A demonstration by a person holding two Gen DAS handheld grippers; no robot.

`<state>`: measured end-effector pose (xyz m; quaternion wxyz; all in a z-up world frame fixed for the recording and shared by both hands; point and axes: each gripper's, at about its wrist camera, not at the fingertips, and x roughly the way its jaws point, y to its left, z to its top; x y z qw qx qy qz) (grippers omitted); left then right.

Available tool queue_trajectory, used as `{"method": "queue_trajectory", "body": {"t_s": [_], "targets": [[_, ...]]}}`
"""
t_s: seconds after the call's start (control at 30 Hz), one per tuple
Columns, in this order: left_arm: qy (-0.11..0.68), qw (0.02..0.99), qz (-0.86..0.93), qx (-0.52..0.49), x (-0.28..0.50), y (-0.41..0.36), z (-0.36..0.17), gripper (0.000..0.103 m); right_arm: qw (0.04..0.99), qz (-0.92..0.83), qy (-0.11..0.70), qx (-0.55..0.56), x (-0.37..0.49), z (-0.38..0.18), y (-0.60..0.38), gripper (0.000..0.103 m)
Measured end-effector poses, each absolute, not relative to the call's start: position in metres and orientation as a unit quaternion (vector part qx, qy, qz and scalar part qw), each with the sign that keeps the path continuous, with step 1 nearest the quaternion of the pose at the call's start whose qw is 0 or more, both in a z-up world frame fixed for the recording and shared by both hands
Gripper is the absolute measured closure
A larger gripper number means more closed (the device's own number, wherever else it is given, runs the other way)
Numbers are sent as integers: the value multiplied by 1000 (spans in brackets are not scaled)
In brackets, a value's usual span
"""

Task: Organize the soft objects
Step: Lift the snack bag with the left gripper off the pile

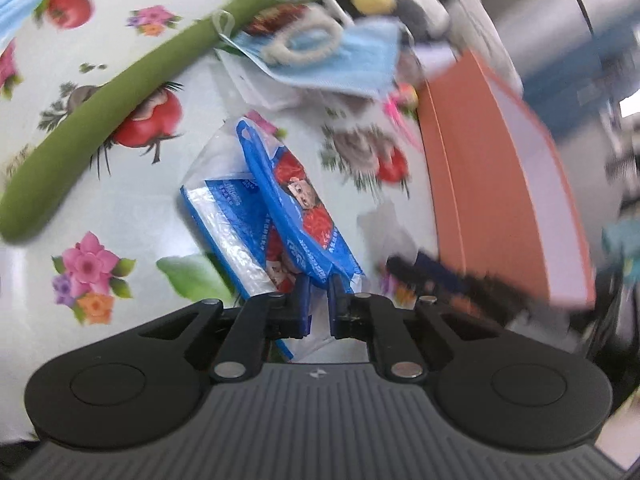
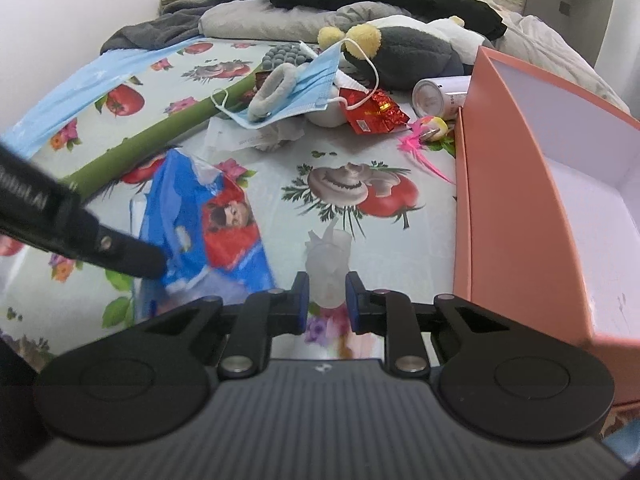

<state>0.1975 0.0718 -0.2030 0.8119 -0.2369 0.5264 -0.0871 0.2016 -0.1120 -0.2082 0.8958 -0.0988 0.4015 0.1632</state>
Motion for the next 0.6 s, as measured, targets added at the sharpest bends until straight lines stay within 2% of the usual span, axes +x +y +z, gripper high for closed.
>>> {"method": "queue_trajectory", "body": {"t_s": [0.17, 0.37, 0.43, 0.47, 0.5, 0.53, 0.6], "targets": [[556, 803, -136, -163, 192, 69, -204, 92, 893, 165, 407, -96, 190, -208, -115, 79], [549, 810, -131, -158, 185, 70, -204, 90, 891, 167, 418, -52, 188, -212, -126, 73], [542, 812, -119, -180, 182, 71, -208, 84, 890, 169, 421, -41, 189, -211, -128, 68], [537, 814, -113, -191, 181, 71, -208, 75, 891, 170, 419, -37, 189, -210, -129, 65], [532, 816, -106, -201, 179, 72, -209, 65, 892, 169, 418, -35, 189, -210, -130, 58], [525, 819, -96, -210, 176, 73, -209, 61, 893, 168, 417, -35, 189, -209, -130, 51], [513, 825, -79, -222, 172, 72, -208, 56, 894, 168, 413, -30, 189, -208, -131, 48]]}}
